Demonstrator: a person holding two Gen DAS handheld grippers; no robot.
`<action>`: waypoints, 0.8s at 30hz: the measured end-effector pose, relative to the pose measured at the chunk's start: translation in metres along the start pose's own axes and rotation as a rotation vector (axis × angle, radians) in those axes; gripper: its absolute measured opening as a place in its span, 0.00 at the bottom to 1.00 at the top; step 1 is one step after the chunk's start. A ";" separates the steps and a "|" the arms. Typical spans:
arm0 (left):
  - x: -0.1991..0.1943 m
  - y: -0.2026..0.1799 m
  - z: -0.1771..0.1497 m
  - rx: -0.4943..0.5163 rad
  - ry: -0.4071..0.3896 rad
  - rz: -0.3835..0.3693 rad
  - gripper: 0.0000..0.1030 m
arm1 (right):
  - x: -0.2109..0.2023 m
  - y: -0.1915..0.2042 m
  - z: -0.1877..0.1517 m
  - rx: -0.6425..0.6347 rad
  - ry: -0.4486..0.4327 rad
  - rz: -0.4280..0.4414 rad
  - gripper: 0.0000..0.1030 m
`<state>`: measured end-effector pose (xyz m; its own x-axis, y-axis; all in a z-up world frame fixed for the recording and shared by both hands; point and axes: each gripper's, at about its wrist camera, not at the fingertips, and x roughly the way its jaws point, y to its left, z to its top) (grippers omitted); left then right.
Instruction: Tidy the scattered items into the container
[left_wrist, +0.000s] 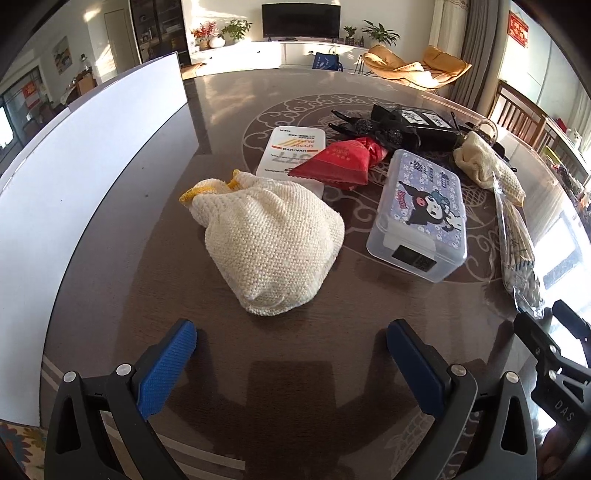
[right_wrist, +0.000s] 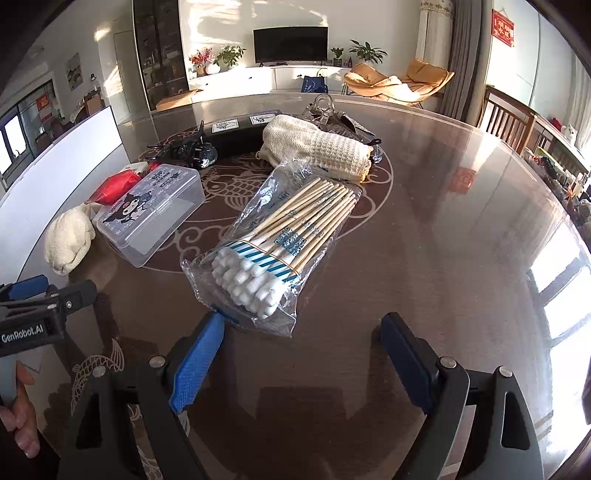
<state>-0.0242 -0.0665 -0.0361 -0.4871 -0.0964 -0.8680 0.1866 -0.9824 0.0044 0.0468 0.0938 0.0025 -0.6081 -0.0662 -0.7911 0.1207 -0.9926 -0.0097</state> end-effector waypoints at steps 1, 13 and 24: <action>0.003 0.001 0.006 -0.026 0.009 0.015 1.00 | 0.000 0.000 0.000 0.000 0.000 0.000 0.85; 0.025 0.020 0.042 -0.064 -0.004 0.036 1.00 | -0.002 -0.002 -0.001 -0.002 0.000 0.003 0.85; 0.005 0.066 0.012 0.050 -0.036 -0.024 0.97 | -0.003 -0.002 -0.001 0.000 -0.002 -0.001 0.85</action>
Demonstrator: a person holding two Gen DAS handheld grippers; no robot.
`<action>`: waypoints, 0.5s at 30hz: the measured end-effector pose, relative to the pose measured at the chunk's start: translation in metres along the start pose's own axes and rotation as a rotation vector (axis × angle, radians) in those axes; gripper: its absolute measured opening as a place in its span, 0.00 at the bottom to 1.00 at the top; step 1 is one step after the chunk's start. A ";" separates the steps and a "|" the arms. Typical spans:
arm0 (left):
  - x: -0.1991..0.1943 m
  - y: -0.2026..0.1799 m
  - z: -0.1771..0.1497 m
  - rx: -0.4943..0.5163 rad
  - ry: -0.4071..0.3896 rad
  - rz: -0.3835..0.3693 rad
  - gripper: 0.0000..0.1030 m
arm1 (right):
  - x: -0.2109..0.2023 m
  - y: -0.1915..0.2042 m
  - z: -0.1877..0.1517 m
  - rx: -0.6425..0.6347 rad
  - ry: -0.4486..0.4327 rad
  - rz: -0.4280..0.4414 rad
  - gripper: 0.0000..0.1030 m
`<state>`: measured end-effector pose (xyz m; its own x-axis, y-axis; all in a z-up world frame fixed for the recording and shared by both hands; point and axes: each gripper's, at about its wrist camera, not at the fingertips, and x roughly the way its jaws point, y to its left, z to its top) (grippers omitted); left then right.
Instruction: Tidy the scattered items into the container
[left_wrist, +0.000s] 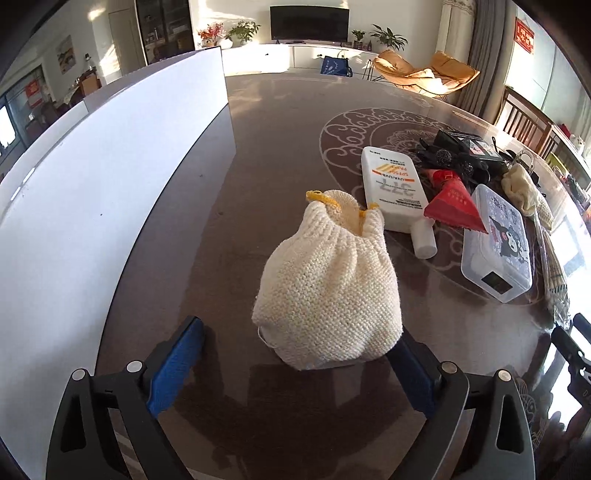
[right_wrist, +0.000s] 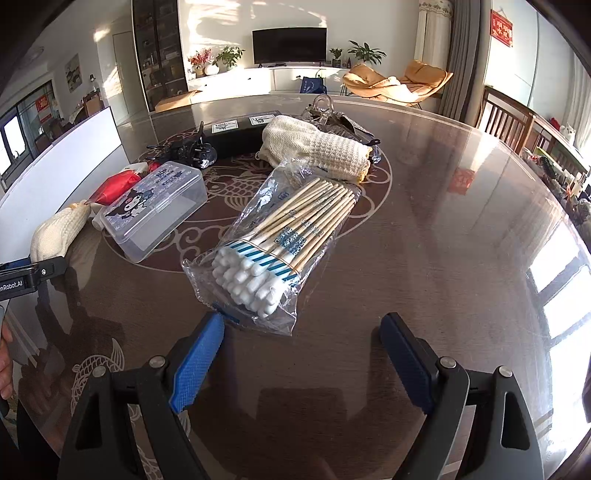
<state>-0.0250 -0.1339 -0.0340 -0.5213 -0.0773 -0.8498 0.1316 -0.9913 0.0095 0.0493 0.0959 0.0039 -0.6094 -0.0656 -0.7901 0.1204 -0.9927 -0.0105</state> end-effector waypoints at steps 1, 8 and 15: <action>0.002 -0.004 0.001 0.008 0.003 -0.005 1.00 | -0.001 0.000 0.000 0.000 0.000 -0.001 0.85; 0.019 -0.023 0.025 0.046 -0.022 -0.033 1.00 | -0.001 0.000 0.000 0.000 0.000 -0.001 0.85; 0.022 -0.024 0.031 0.051 -0.043 -0.039 1.00 | -0.001 0.000 0.000 0.000 0.000 -0.001 0.85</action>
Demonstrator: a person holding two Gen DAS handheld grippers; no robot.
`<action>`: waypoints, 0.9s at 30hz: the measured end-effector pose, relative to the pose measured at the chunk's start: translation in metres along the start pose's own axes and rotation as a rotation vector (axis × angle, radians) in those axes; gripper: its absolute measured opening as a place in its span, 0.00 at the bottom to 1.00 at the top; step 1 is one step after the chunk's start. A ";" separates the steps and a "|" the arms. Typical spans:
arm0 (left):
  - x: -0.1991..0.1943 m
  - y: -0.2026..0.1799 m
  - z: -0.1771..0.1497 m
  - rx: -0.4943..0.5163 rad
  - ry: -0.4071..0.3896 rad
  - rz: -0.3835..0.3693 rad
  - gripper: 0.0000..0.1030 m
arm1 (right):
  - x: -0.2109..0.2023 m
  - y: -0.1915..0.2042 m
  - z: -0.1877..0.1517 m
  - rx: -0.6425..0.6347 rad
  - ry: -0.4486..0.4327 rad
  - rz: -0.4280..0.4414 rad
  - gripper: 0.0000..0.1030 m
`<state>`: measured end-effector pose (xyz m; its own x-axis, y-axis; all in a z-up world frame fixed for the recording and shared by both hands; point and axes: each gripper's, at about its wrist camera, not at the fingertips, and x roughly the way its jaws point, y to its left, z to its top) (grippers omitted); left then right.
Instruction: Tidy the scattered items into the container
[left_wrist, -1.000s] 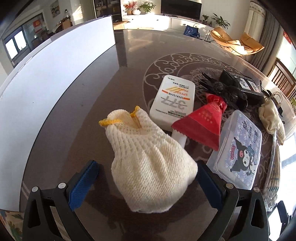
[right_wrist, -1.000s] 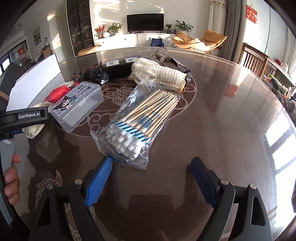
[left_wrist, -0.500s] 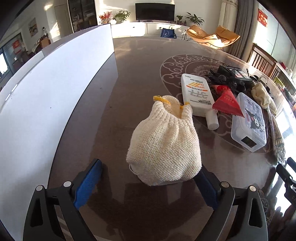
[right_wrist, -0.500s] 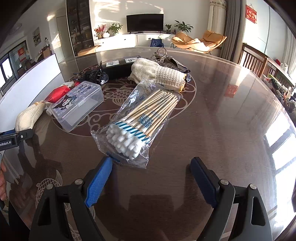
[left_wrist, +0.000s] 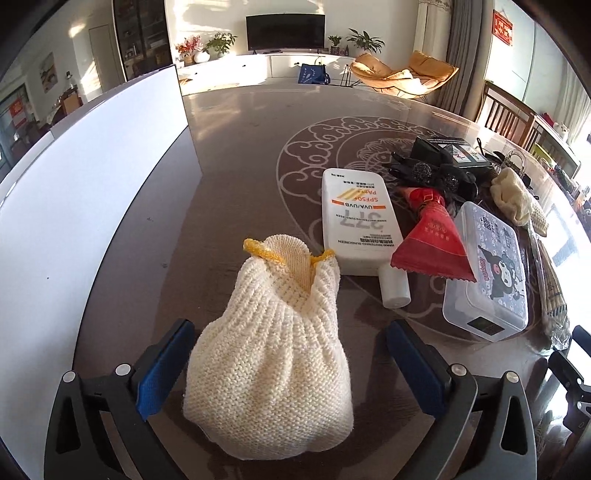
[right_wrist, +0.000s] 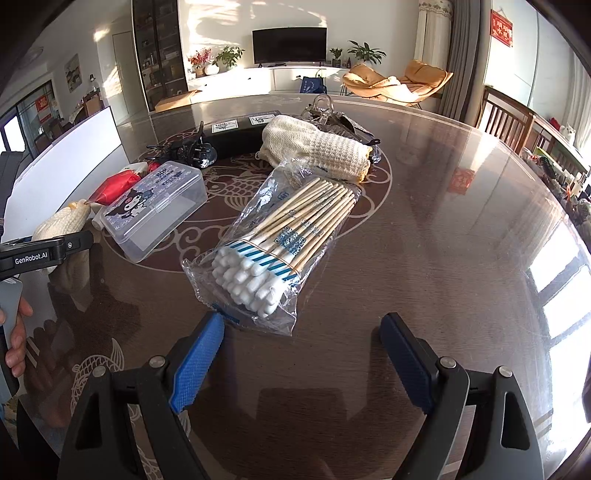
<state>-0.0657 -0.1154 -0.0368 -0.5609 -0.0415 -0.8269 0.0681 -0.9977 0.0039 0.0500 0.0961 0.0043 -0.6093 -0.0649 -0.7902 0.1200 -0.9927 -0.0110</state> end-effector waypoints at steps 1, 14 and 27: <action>0.000 0.000 0.000 -0.001 -0.002 0.000 1.00 | 0.000 0.000 0.000 0.000 0.000 0.000 0.85; 0.000 0.001 -0.001 -0.007 -0.008 0.004 1.00 | -0.001 0.000 -0.001 0.000 0.000 0.002 0.85; 0.000 0.002 0.000 -0.009 -0.009 0.006 1.00 | 0.000 0.000 0.000 -0.001 0.001 0.006 0.86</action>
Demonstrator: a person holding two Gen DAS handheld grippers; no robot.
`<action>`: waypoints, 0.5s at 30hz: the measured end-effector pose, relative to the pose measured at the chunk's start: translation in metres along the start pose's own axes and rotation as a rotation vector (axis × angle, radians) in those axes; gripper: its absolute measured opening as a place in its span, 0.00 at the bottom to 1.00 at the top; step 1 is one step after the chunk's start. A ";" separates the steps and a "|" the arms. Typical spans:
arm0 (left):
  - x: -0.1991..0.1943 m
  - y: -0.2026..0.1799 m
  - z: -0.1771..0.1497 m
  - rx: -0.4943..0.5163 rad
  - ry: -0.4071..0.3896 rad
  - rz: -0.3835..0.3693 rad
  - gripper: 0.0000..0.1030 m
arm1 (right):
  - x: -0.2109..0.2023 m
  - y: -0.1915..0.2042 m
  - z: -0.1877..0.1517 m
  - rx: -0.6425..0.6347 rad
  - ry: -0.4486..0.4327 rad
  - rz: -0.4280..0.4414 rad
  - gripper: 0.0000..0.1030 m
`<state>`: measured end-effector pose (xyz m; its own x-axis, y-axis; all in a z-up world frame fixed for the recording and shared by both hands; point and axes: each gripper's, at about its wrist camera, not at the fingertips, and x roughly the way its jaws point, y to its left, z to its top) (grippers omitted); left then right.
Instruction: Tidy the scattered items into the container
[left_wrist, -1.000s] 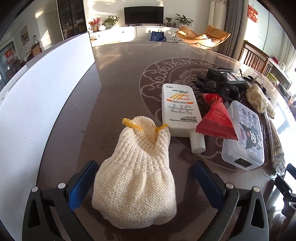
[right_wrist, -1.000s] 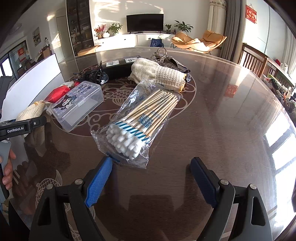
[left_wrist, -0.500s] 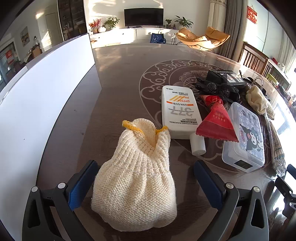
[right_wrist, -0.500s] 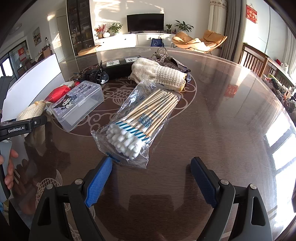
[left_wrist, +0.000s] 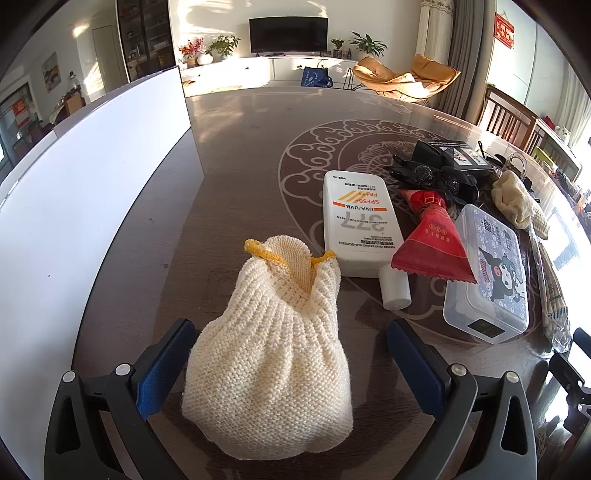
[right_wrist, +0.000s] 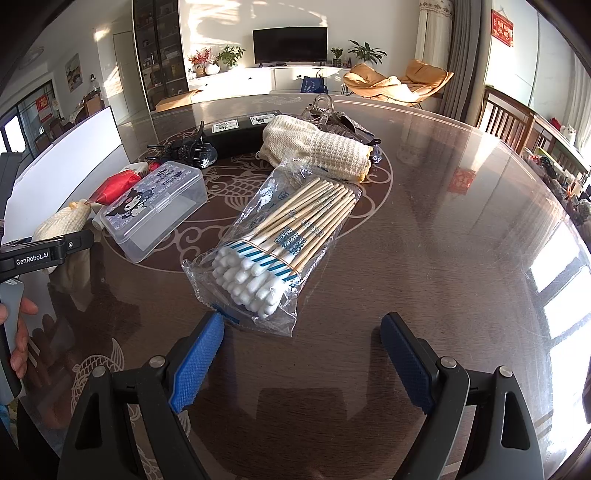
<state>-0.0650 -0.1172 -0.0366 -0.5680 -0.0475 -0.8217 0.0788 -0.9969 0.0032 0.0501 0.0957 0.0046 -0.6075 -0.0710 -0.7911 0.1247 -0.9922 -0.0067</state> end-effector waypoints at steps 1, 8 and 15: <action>0.000 0.000 0.000 0.000 0.000 0.000 1.00 | 0.000 0.000 0.000 -0.005 0.003 0.007 0.86; 0.000 0.001 0.000 -0.001 -0.001 0.001 1.00 | -0.017 -0.030 0.017 0.228 -0.021 0.187 0.85; 0.000 0.001 0.000 -0.003 -0.001 0.002 1.00 | 0.000 0.018 0.066 0.151 0.032 -0.028 0.85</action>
<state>-0.0651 -0.1182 -0.0367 -0.5690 -0.0494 -0.8208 0.0820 -0.9966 0.0032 0.0009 0.0708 0.0453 -0.5837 -0.0424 -0.8109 -0.0131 -0.9980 0.0616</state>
